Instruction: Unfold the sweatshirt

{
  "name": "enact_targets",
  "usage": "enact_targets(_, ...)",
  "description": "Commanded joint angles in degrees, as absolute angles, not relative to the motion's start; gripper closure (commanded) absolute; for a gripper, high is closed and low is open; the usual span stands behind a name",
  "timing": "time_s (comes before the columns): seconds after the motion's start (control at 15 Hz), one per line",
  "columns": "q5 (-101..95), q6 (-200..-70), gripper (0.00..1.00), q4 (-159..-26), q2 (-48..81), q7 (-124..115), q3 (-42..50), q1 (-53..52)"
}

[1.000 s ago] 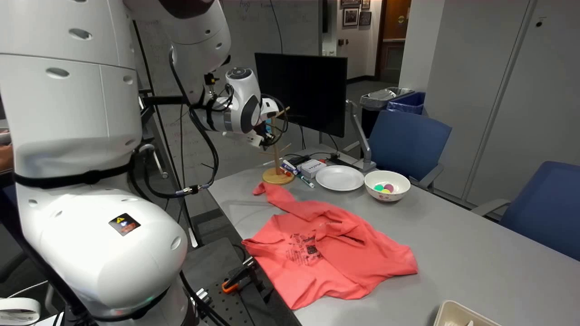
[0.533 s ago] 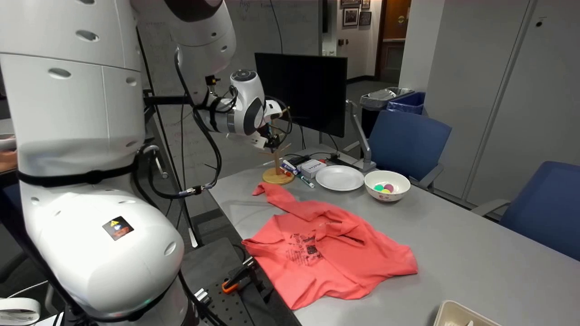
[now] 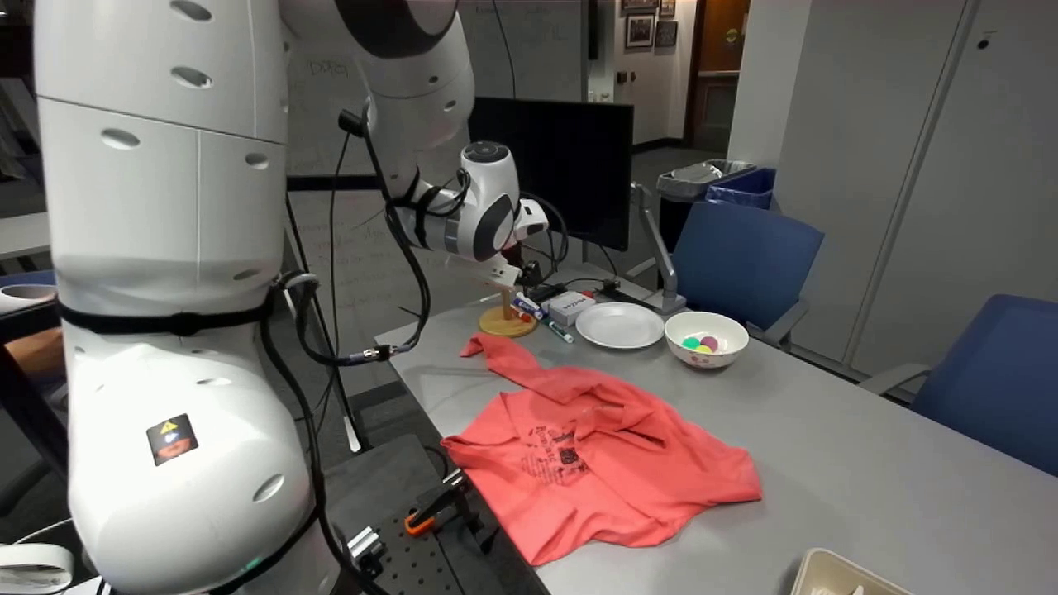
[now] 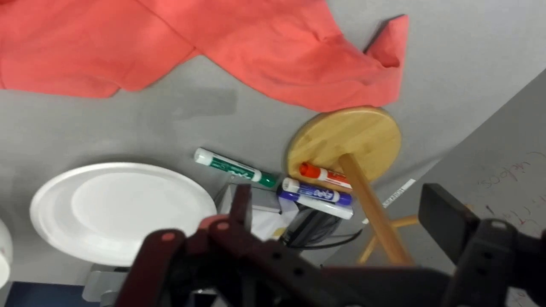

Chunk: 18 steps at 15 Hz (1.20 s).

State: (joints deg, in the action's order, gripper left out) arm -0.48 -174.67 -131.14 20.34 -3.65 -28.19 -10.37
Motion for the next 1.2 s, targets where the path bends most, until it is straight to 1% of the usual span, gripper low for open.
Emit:
enact_targets(0.0, 0.92, -170.19, 0.00, -130.81, 21.96, 0.65, -30.18, -3.33)
enact_targets(0.13, 3.28, -167.79, 0.00, -130.82, 22.37, 3.88, -28.17, -2.76)
enact_targets(0.47, 1.57, -163.70, 0.00, -131.46, 23.17, 4.93, -19.69, -4.08)
enact_targets(0.93, -6.81, -165.67, 0.00, -129.94, 27.78, 1.30, -4.39, -8.86)
enact_targets(1.13, -8.73, -166.18, 0.00, -127.50, 30.47, -0.11, -0.81, -10.58)
